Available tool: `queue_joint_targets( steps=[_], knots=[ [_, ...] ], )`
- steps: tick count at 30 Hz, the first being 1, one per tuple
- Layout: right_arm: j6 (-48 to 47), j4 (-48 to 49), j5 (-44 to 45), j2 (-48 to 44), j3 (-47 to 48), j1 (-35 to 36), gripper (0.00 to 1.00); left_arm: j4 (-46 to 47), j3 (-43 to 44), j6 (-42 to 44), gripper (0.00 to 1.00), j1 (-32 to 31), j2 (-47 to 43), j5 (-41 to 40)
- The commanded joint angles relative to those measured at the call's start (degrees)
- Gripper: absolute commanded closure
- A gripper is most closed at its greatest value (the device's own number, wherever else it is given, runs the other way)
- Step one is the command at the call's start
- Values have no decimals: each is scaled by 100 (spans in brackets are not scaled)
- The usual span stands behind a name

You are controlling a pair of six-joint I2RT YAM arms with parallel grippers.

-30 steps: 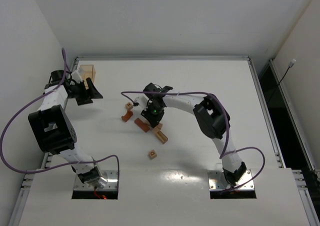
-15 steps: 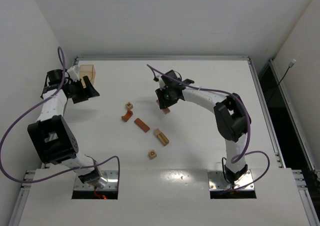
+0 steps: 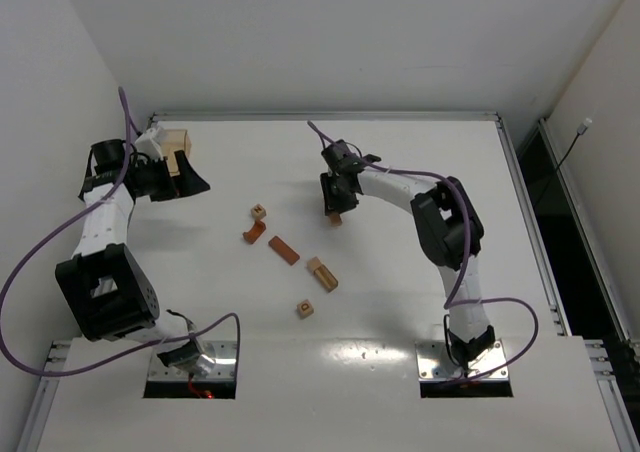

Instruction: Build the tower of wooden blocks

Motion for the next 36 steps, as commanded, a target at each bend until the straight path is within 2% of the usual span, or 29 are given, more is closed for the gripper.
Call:
queue_joint_targets(
  steps=[1, 16, 17, 18, 20, 21, 22, 26, 28, 31, 32, 33, 36],
  knots=[
    [534, -98, 283, -2, 107, -89, 100, 43, 78, 199, 1, -18, -148, 263],
    [1246, -98, 494, -54, -508, 16, 99, -281, 183, 462, 1, -131, 159, 439],
    [1246, -98, 494, -124, -561, 68, 93, -334, 253, 550, 1, -132, 160, 439],
    [1246, -28, 494, -194, -675, 69, 77, -439, 314, 655, 1, -184, 160, 439],
    [1246, 113, 494, -273, -816, 69, 70, -493, 367, 743, 1, -307, 160, 378],
    [1246, 165, 494, -326, -817, 69, 63, -562, 368, 744, 1, -308, 160, 325],
    [1246, 166, 433, -327, -869, 69, 41, -563, 368, 814, 1, -395, 160, 247],
    [993, 315, 380, -730, -1001, 69, 10, -704, 491, 876, 1, -746, -50, -78],
    [869, 368, 380, -1029, -1001, 69, 6, -538, 491, 815, 1, -957, -226, -271],
    [352, 473, 589, -1442, -941, 16, 6, -379, 491, 684, 1, -1256, -569, -395],
    [-103, 526, 695, -1574, -940, 16, 8, -439, 630, 735, 1, -1370, -570, -396],
    [-333, 613, 887, -1714, -940, 95, 8, -1014, 1040, 1275, 1, -1745, -500, -396],
    [-1396, 973, 1495, -2329, -992, 166, 8, -1766, 1614, 2061, 1, -2310, -376, -616]
  ],
)
